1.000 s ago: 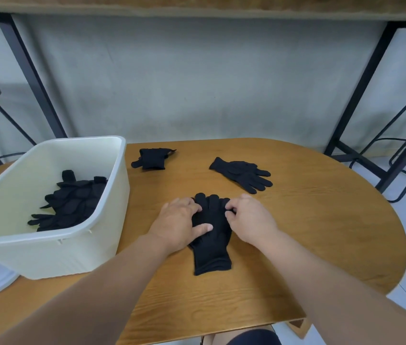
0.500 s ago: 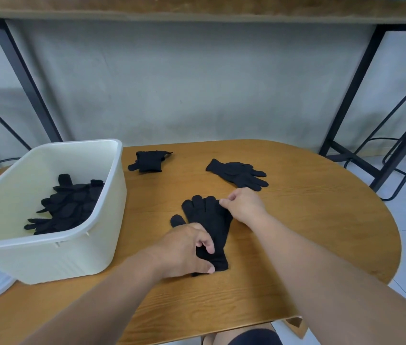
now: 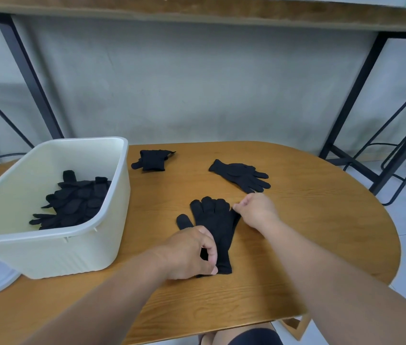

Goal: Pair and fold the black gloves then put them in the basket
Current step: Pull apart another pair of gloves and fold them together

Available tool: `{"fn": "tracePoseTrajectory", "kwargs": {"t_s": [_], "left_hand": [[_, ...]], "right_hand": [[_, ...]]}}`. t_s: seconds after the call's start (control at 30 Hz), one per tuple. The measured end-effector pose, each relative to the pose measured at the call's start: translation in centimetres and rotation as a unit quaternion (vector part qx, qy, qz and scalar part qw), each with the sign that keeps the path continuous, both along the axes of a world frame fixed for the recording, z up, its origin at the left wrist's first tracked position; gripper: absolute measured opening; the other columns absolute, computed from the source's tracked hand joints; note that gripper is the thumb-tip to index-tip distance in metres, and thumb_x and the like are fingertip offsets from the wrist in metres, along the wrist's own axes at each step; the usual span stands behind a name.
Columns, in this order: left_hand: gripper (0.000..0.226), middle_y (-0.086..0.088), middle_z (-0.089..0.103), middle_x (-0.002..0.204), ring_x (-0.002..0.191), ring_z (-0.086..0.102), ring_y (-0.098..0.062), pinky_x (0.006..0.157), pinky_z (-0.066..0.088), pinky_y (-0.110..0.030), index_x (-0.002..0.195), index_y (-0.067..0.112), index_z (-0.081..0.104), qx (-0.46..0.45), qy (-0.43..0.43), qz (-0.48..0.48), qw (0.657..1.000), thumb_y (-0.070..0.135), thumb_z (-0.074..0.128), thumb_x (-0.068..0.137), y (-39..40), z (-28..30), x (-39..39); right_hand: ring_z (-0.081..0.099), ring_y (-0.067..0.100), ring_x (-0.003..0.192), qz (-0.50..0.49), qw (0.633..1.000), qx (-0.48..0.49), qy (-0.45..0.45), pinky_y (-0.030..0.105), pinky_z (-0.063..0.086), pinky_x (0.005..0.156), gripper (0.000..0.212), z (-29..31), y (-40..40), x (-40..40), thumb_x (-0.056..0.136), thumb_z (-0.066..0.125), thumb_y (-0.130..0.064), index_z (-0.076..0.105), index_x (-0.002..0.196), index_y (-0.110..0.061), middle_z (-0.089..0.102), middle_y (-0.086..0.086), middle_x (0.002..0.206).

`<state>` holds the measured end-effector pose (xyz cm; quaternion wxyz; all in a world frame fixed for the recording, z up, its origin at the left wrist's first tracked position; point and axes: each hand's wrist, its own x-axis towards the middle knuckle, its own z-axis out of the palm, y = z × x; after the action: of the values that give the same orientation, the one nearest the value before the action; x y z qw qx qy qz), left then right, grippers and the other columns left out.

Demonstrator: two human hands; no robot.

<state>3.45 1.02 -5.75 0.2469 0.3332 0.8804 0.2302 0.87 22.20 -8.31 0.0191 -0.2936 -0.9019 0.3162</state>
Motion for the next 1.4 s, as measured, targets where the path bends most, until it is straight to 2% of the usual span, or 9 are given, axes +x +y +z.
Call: {"fn": "tracePoseTrajectory", "kwargs": {"t_s": [0.4, 0.5, 0.57, 0.67, 0.83, 0.93, 1.03, 1.17, 1.4], "left_hand": [[0.012, 0.024, 0.043, 0.116, 0.109, 0.041, -0.002, 0.083, 0.033, -0.019, 0.085, 0.025, 0.065, -0.009, 0.09, -0.043, 0.995, 0.035, 0.071, 0.084, -0.1, -0.6, 1.0], [0.015, 0.022, 0.043, 0.118, 0.107, 0.042, -0.005, 0.084, 0.035, -0.02, 0.093, 0.029, 0.062, -0.007, 0.09, -0.037, 0.995, 0.035, 0.072, 0.084, 0.0, -0.5, 1.0], [0.017, 0.022, 0.043, 0.119, 0.107, 0.041, -0.005, 0.086, 0.035, -0.021, 0.097, 0.03, 0.062, -0.007, 0.09, -0.036, 0.995, 0.035, 0.072, 0.084, 0.0, -0.5, 1.0], [0.012, 0.021, 0.044, 0.119, 0.11, 0.04, -0.005, 0.089, 0.034, -0.02, 0.093, 0.029, 0.065, -0.003, 0.098, -0.041, 0.994, 0.035, 0.071, 0.084, 0.1, -0.5, 1.1], [0.008, 0.021, 0.045, 0.116, 0.11, 0.04, -0.004, 0.09, 0.036, -0.021, 0.087, 0.027, 0.068, 0.007, 0.091, -0.034, 0.995, 0.033, 0.072, 0.084, 0.0, -0.8, 1.1], [0.008, 0.021, 0.045, 0.114, 0.109, 0.04, -0.004, 0.092, 0.037, -0.022, 0.085, 0.027, 0.068, 0.01, 0.093, -0.032, 0.995, 0.033, 0.072, 0.083, 0.1, -0.9, 1.2], [0.008, 0.021, 0.044, 0.113, 0.107, 0.04, -0.004, 0.091, 0.038, -0.022, 0.083, 0.028, 0.067, 0.01, 0.095, -0.031, 0.995, 0.033, 0.073, 0.083, 0.1, -1.1, 1.1], [0.009, 0.022, 0.044, 0.113, 0.107, 0.041, -0.004, 0.094, 0.04, -0.026, 0.084, 0.028, 0.065, 0.01, 0.095, -0.031, 0.995, 0.033, 0.073, 0.082, 0.0, -1.2, 1.1], [0.014, 0.02, 0.052, 0.104, 0.1, 0.051, 0.0, 0.091, 0.043, -0.021, 0.087, 0.033, 0.066, 0.093, 0.031, 0.05, 0.994, 0.043, 0.074, 0.08, -0.4, -1.0, 0.6]], "right_hand": [[0.061, 0.021, 0.076, -0.001, 0.996, 0.084, -0.013, 0.029, 0.05, 0.063, 0.016, 0.4, 0.2, 0.2, 0.089, 0.053, -0.025, 0.065, 0.091, -0.016, 0.066, 0.003, 0.087], [0.061, 0.021, 0.083, 0.005, 0.99, 0.139, 0.0, 0.03, 0.049, 0.068, 0.024, 0.5, -0.3, 0.2, 0.094, 0.05, -0.036, 0.065, 0.104, -0.02, 0.061, 0.001, 0.106], [0.062, 0.021, 0.087, 0.012, 0.994, 0.106, 0.026, 0.034, 0.053, 0.075, 0.03, 0.5, -0.6, -0.4, 0.094, 0.052, -0.044, 0.066, 0.108, -0.022, 0.058, 0.001, 0.114], [0.063, 0.02, 0.087, 0.05, 0.997, 0.054, 0.006, 0.031, 0.051, 0.071, 0.032, 0.3, -1.4, -1.3, 0.091, 0.061, -0.046, 0.071, 0.104, -0.019, 0.064, 0.0, 0.108], [0.062, 0.016, 0.075, 0.031, 0.998, 0.005, 0.061, 0.025, 0.046, 0.057, 0.017, -0.6, -1.6, -1.7, 0.092, 0.063, -0.027, 0.069, 0.076, -0.025, 0.069, -0.002, 0.087], [0.062, 0.017, 0.077, -0.008, 0.992, 0.017, 0.125, 0.025, 0.044, 0.056, 0.018, -0.7, -1.3, -1.3, 0.09, 0.062, -0.03, 0.067, 0.073, -0.029, 0.066, -0.002, 0.092], [0.062, 0.019, 0.079, -0.022, 0.995, 0.033, 0.09, 0.025, 0.044, 0.056, 0.017, -0.9, -0.7, -0.8, 0.089, 0.059, -0.025, 0.066, 0.074, -0.028, 0.066, -0.001, 0.095], [0.061, 0.02, 0.083, -0.016, 0.994, 0.094, 0.044, 0.032, 0.051, 0.07, 0.009, -0.7, -0.6, -0.8, 0.093, 0.057, -0.03, 0.066, 0.094, -0.026, 0.055, -0.003, 0.109], [0.063, 0.021, 0.087, 0.072, 0.994, 0.074, 0.039, 0.034, 0.054, 0.072, 0.03, -0.2, -2.8, -2.9, 0.092, 0.06, -0.046, 0.07, 0.109, -0.023, 0.056, 0.001, 0.119]]}}
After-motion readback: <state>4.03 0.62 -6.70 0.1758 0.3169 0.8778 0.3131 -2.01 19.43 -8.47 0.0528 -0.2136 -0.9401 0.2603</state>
